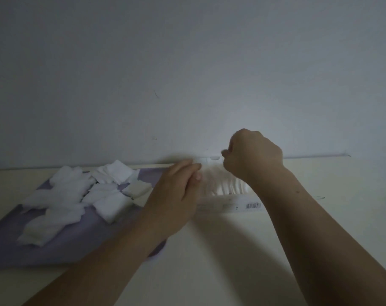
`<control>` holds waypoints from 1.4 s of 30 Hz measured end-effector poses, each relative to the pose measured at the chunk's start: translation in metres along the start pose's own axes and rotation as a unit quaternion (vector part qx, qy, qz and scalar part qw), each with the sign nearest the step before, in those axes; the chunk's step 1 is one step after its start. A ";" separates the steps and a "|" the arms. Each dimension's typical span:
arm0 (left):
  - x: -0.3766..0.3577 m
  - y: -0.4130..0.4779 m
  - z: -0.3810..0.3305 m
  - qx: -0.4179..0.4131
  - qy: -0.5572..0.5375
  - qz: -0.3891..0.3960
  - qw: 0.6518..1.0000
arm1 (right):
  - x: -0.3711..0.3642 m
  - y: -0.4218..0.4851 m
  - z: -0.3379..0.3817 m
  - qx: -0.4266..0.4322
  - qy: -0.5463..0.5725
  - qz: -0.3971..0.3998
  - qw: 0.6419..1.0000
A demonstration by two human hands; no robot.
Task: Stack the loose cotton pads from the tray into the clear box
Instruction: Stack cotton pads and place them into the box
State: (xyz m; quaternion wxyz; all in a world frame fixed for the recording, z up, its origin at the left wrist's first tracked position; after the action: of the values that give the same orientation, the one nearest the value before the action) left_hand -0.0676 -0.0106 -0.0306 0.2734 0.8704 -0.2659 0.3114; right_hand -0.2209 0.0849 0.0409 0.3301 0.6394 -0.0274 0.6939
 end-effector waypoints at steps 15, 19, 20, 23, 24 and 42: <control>0.091 -0.031 0.127 0.100 0.105 -0.047 0.988 | -0.114 -0.063 0.122 0.300 0.174 0.127 0.929; 0.097 -0.031 0.132 0.114 0.095 -0.059 0.987 | -0.113 -0.055 0.118 0.322 0.206 0.015 0.924; 0.098 -0.033 0.134 0.118 0.106 -0.059 0.986 | -0.117 -0.054 0.117 0.322 0.227 -0.016 0.919; 0.098 -0.038 0.135 0.111 0.146 -0.067 0.981 | -0.125 -0.052 0.114 0.304 0.213 -0.027 0.928; 0.098 -0.039 0.136 0.108 0.148 -0.068 0.981 | -0.130 -0.052 0.115 0.295 0.176 0.001 0.939; 0.090 -0.032 0.130 -0.042 0.123 -0.102 0.986 | -0.116 -0.057 0.113 0.166 0.363 -0.039 0.916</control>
State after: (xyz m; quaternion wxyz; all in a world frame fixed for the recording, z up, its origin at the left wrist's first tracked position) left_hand 0.0641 -0.0975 -0.0641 0.3707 0.8359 -0.1531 0.3747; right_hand -0.0987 0.0285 -0.0661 0.2328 0.3897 0.2349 0.8595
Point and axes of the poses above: each hand's wrist, its own y-axis towards the middle knuckle, its own x-axis out of the back of the hand, z = x × y, the point moved 2 cm from there along y, towards the middle knuckle, and after that the axes turned 15 degrees about x, right-handed, at the moved point
